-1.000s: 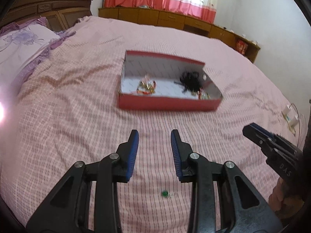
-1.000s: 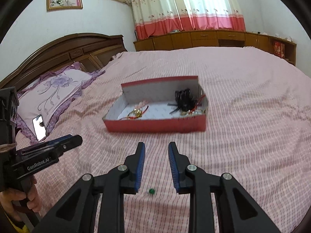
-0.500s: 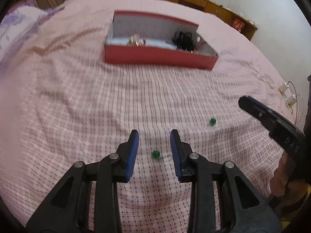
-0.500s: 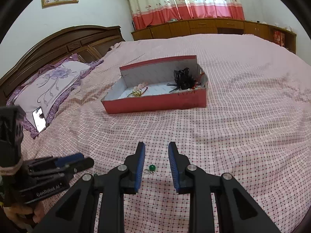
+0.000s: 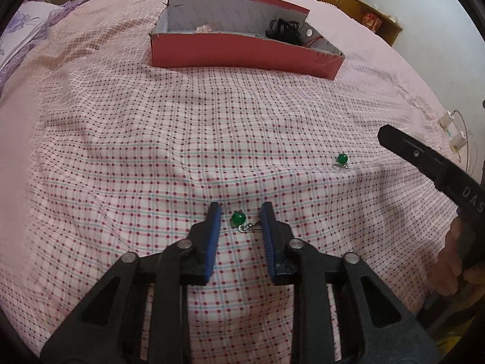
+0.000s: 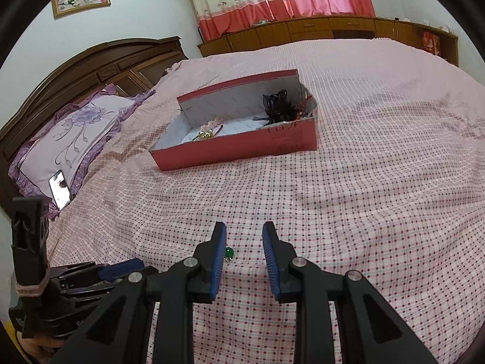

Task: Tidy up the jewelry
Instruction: 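Grasp a green bead pendant with the left tool while the right tool grasps another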

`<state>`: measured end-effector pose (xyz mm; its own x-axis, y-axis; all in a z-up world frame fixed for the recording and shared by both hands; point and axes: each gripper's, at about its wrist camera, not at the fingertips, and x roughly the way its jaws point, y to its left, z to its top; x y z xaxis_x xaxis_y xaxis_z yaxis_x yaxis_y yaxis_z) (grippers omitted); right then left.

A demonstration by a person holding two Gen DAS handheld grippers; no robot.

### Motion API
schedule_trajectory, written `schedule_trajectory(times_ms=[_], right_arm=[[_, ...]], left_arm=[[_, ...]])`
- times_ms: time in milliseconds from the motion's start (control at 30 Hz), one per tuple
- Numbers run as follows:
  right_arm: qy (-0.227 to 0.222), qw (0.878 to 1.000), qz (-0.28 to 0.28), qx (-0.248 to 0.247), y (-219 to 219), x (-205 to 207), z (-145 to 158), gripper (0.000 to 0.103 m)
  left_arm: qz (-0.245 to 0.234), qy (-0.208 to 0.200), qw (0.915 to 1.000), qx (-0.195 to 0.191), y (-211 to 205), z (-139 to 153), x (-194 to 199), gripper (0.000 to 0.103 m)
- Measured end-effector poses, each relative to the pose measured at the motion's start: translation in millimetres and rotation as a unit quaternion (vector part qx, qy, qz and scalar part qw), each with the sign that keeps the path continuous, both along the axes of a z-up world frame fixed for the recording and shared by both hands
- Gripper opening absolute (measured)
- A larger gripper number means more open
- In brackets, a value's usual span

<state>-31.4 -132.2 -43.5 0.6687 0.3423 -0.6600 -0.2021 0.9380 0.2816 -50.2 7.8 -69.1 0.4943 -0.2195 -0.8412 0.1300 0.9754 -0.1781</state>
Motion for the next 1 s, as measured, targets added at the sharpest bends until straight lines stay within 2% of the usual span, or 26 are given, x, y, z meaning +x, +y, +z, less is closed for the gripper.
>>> schedule_trajectory(times_ms=[100, 300, 633, 733, 933, 1000], right_arm=[[0.002, 1.000, 0.000, 0.001, -1, 0, -2, 0.027], [0.009, 1.000, 0.004, 0.001, 2, 1, -6, 0.027], [0.029, 0.999, 0.033, 0.000, 18, 10, -19, 0.027], [0.043, 0.998, 0.048, 0.007, 25, 15, -27, 0.027], [0.052, 0.997, 0.055, -0.015, 34, 17, -38, 0.028], [0.049, 0.997, 0.053, -0.021, 35, 16, -39, 0.024]], left_arm=[[-0.005, 0.002, 1.0000, -0.001, -3, -1, 2, 0.001], [-0.004, -0.009, 0.9998, -0.015, -1, 5, -1, 0.001], [0.009, -0.060, 0.9981, -0.013, 14, 32, -8, 0.001], [0.016, -0.062, 0.9978, -0.017, 20, 33, -8, 0.001], [0.024, -0.059, 0.9978, -0.021, 24, 30, -5, 0.001], [0.025, -0.058, 0.9977, -0.022, 24, 29, -4, 0.001]])
